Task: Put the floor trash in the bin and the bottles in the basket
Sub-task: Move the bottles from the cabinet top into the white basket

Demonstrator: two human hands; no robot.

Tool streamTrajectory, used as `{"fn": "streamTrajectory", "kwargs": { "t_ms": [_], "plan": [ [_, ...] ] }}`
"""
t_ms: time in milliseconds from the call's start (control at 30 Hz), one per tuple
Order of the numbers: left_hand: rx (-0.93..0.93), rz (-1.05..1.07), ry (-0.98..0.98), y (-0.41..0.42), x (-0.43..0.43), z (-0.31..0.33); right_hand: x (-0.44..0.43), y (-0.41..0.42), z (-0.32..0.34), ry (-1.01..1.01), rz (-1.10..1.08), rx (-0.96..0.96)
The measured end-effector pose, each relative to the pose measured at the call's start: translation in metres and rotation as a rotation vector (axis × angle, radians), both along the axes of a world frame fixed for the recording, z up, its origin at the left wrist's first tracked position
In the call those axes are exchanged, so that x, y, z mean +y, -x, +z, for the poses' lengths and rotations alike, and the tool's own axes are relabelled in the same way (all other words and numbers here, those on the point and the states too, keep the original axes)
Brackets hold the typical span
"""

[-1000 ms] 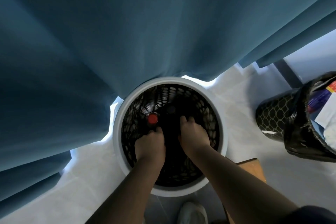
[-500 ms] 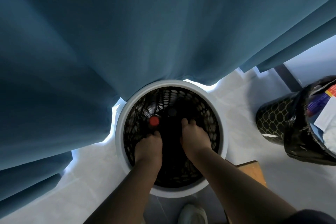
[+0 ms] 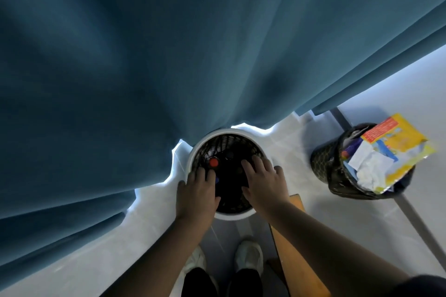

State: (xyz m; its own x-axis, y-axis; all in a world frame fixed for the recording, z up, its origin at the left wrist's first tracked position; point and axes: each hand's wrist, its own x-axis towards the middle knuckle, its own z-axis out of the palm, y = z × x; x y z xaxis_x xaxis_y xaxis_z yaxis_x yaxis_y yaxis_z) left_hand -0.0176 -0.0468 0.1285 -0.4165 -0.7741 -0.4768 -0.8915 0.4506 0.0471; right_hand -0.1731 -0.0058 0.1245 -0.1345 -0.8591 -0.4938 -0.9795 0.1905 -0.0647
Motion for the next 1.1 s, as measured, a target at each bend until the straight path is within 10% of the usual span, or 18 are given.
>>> {"fn": "streamTrajectory", "kwargs": {
  "t_ms": [500, 1100],
  "plan": [
    [0.156, 0.199, 0.325, -0.105, 0.061, 0.324, 0.053, -0.069, 0.332, 0.366, 0.106, 0.081],
    [0.270, 0.903, 0.642, -0.242, 0.187, 0.485, 0.077, -0.241, 0.498, 0.612, 0.607, -0.233]
  ]
}}
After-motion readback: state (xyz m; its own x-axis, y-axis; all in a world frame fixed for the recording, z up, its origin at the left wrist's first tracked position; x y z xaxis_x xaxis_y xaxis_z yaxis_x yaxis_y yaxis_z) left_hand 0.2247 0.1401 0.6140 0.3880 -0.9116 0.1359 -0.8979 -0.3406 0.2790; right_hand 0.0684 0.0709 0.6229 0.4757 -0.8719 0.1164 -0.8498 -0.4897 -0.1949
